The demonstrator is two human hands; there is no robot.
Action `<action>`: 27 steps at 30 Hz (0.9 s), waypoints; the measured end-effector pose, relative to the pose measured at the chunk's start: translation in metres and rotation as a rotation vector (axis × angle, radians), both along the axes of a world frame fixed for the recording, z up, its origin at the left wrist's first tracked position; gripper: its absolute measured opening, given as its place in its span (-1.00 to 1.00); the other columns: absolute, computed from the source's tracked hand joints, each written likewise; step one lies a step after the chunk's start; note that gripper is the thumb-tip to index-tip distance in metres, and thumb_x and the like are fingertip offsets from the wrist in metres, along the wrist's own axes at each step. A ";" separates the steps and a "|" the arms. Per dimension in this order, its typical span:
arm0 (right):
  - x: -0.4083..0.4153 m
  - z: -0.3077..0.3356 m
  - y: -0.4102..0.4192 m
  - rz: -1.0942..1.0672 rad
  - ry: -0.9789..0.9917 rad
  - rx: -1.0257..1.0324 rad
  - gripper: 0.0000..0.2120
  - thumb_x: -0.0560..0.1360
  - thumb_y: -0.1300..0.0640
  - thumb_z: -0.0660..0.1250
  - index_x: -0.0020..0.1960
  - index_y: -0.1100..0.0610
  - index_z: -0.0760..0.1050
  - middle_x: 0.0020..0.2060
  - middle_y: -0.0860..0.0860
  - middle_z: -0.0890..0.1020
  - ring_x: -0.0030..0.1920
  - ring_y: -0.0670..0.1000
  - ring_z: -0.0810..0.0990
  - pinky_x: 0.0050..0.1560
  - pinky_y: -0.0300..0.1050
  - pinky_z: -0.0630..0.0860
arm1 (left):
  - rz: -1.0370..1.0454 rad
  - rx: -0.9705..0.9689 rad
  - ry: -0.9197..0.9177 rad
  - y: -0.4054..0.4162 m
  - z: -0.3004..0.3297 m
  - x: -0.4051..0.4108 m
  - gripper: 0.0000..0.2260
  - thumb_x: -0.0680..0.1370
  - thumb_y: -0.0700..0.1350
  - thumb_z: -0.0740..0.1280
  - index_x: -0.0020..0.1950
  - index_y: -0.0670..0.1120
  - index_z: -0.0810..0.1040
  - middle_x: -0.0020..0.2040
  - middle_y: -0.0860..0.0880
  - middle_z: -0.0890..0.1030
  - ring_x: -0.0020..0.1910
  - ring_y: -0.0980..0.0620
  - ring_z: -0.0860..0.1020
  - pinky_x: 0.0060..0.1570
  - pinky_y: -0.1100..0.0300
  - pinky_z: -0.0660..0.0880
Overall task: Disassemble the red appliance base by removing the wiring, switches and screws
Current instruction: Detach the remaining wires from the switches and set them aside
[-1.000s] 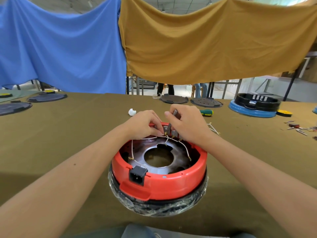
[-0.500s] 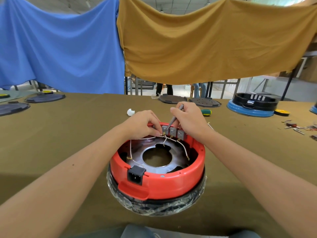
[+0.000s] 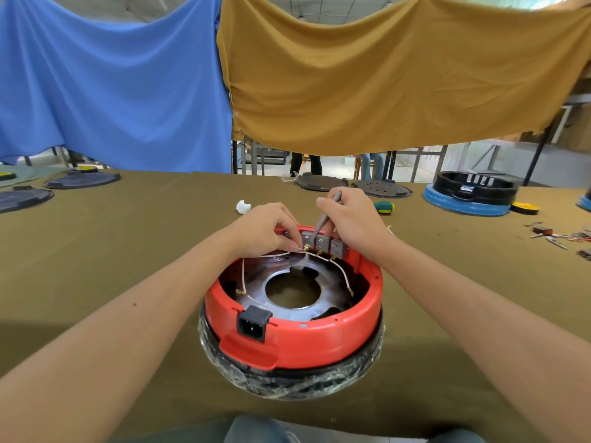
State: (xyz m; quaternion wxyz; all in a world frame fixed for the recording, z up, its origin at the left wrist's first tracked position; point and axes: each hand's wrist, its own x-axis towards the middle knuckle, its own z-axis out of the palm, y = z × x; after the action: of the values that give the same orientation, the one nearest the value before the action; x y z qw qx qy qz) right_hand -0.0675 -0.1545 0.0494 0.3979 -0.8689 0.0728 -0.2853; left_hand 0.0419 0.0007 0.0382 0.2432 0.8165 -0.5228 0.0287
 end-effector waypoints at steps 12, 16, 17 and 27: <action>-0.003 -0.004 0.003 -0.036 -0.119 -0.125 -0.69 0.60 0.11 0.23 -0.24 0.29 0.42 -0.53 0.00 0.60 -0.49 -0.18 0.55 -0.34 -0.25 0.42 | 0.008 0.001 0.007 -0.001 -0.001 0.002 -0.90 0.45 -0.11 0.51 -0.16 0.11 0.71 0.01 0.20 0.49 -0.04 0.51 0.40 -0.04 0.53 0.27; -0.001 -0.005 0.003 0.017 -0.046 -0.180 -0.71 0.61 0.09 0.24 -0.19 0.28 0.46 -0.50 0.03 0.63 -0.44 -0.01 0.61 -0.28 -0.13 0.55 | 0.006 0.000 0.010 0.000 -0.001 0.001 -0.86 0.45 -0.11 0.51 -0.20 0.15 0.68 0.02 0.19 0.49 -0.02 0.50 0.39 -0.04 0.54 0.26; -0.001 -0.005 0.003 0.028 -0.034 -0.185 -0.71 0.61 0.09 0.24 -0.19 0.27 0.46 -0.49 0.03 0.63 -0.43 0.02 0.62 -0.29 -0.13 0.55 | 0.006 -0.001 0.010 0.000 -0.001 0.001 -0.84 0.45 -0.11 0.51 -0.21 0.17 0.67 0.02 0.19 0.49 -0.02 0.50 0.39 -0.04 0.55 0.26; -0.003 -0.004 0.002 0.037 -0.116 -0.137 -0.68 0.61 0.08 0.24 -0.22 0.27 0.43 -0.53 0.00 0.60 -0.48 -0.08 0.56 -0.31 -0.14 0.51 | 0.012 -0.002 0.031 0.001 0.001 -0.002 -0.88 0.45 -0.10 0.51 -0.18 0.14 0.70 0.07 0.13 0.51 0.02 0.36 0.44 0.05 0.35 0.29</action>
State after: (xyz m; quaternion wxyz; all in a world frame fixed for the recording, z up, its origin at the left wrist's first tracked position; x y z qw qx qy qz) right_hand -0.0702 -0.1521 0.0450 0.3462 -0.8773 0.0137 -0.3322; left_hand 0.0403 0.0013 0.0392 0.2519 0.8199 -0.5139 0.0178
